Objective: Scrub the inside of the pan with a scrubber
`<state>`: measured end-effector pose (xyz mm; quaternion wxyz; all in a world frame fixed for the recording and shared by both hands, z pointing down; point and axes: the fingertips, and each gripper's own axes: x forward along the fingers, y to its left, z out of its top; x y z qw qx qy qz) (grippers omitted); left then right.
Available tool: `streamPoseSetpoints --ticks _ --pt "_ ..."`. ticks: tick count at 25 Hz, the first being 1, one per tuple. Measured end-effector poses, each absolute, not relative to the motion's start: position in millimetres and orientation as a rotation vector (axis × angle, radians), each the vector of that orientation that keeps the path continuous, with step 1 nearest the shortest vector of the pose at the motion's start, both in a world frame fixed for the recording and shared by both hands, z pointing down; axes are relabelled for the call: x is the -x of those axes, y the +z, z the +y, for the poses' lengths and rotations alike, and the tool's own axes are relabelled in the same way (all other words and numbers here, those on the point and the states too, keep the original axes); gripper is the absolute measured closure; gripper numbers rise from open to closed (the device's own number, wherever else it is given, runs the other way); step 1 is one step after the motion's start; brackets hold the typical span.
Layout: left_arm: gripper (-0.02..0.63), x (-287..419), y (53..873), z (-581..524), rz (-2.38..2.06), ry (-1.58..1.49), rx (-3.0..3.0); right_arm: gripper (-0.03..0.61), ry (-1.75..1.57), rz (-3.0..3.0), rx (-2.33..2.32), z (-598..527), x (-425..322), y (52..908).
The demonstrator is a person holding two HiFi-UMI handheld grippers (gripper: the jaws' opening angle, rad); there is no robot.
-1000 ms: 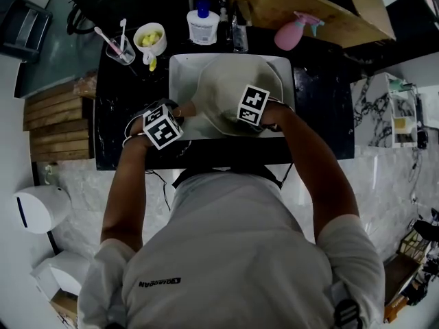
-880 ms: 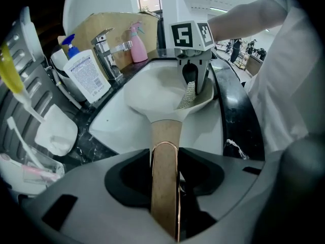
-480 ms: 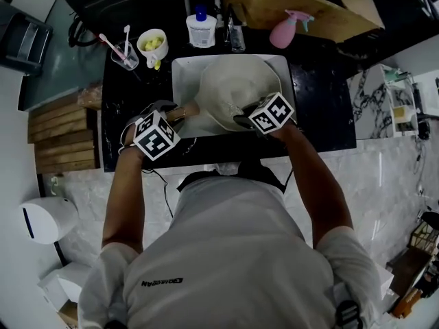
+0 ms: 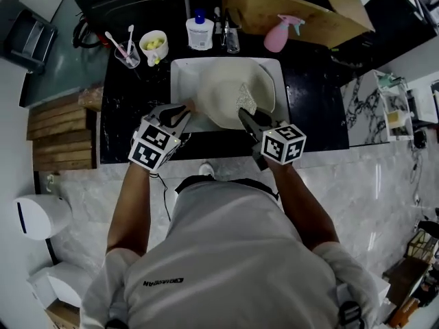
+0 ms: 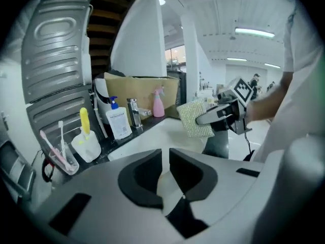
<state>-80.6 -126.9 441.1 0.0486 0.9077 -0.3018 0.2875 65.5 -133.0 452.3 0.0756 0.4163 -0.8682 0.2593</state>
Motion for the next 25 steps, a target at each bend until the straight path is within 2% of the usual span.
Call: streamPoseSetpoints --ticks 4,9,16,25 --pt "0.597 75.5 415.3 -100.2 -1.079 0.674 -2.694 0.497 0.856 -2.722 -1.248 -91.4 -79.5 423.0" --pt "0.598 45.9 403.1 -42.4 -1.146 0.414 -2.545 0.502 0.815 -2.752 -1.161 -29.8 -107.4 407.7" --pt "0.598 -31.2 414.5 61.0 -1.145 0.346 -2.525 0.505 0.703 -2.703 -1.136 61.7 -151.4 415.2" --pt "0.598 -51.7 399.0 149.7 -1.215 0.328 -2.483 0.505 0.631 -2.715 -1.177 135.1 -183.4 403.7"
